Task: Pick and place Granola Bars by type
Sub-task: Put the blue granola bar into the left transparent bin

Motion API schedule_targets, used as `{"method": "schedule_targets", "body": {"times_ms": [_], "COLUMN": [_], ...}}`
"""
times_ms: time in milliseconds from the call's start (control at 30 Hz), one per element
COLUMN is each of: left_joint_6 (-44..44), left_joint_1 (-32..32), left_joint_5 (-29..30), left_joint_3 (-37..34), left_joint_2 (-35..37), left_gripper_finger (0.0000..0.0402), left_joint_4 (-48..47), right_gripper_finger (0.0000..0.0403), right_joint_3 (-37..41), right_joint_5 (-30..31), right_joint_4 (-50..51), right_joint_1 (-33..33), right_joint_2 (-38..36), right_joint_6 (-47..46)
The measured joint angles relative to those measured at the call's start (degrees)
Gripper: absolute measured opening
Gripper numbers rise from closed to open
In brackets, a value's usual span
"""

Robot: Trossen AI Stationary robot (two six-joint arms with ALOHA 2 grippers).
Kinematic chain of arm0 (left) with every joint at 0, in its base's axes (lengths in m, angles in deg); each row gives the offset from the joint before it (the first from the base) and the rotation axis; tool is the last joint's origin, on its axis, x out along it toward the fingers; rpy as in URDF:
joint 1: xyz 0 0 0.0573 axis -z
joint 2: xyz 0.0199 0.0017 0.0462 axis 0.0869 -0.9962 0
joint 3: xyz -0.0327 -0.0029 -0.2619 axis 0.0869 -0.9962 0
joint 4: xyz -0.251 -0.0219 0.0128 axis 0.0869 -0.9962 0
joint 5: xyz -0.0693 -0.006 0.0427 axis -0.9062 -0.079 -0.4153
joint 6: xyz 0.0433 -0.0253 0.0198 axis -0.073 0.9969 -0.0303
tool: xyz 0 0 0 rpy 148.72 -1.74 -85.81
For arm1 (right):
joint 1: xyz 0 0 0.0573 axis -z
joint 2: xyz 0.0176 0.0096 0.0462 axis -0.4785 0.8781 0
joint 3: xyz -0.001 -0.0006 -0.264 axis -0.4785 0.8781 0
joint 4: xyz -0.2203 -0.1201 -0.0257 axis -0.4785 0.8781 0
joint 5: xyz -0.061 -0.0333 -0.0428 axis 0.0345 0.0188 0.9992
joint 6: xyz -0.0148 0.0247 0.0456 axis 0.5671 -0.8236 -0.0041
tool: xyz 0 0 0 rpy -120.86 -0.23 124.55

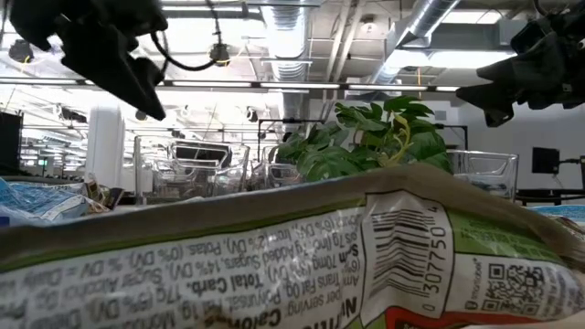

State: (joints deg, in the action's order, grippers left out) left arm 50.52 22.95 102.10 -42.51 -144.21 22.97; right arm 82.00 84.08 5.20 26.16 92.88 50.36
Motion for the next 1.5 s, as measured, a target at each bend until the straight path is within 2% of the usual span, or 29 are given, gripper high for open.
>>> {"method": "schedule_targets", "body": {"times_ms": [133,267,533,667,1033,1500], "left_joint_6": [6.9,19.0,45.2,53.1,55.4,50.3], "left_joint_1": [5.0,9.6,17.3,19.9,18.7,14.4], "left_joint_5": [0.0,-0.3,-5.4,-5.8,-4.3,-4.6], "left_joint_3": [9.8,15.5,16.5,16.5,16.5,16.2], "left_joint_2": [-9.9,-16.5,-22.4,-25.0,-26.9,-30.5], "left_gripper_finger": [0.0194,0.0194,0.0194,0.0194,0.0194,0.0194], "left_joint_4": [-14.0,-23.1,-23.8,-24.0,-25.3,-22.9], "right_gripper_finger": [0.0225,0.0225,0.0225,0.0225,0.0225,0.0225], "right_joint_3": [0.0,0.0,0.0,0.0,0.0,0.0], "right_joint_5": [0.0,0.0,0.0,0.0,0.0,0.0], "right_joint_4": [0.0,0.0,0.0,0.0,0.0,0.0], "right_joint_1": [0.0,0.0,0.0,0.0,0.0,0.0], "right_joint_2": [0.0,0.0,0.0,0.0,0.0,0.0], "right_joint_6": [0.0,0.0,0.0,0.0,0.0,0.0]}}
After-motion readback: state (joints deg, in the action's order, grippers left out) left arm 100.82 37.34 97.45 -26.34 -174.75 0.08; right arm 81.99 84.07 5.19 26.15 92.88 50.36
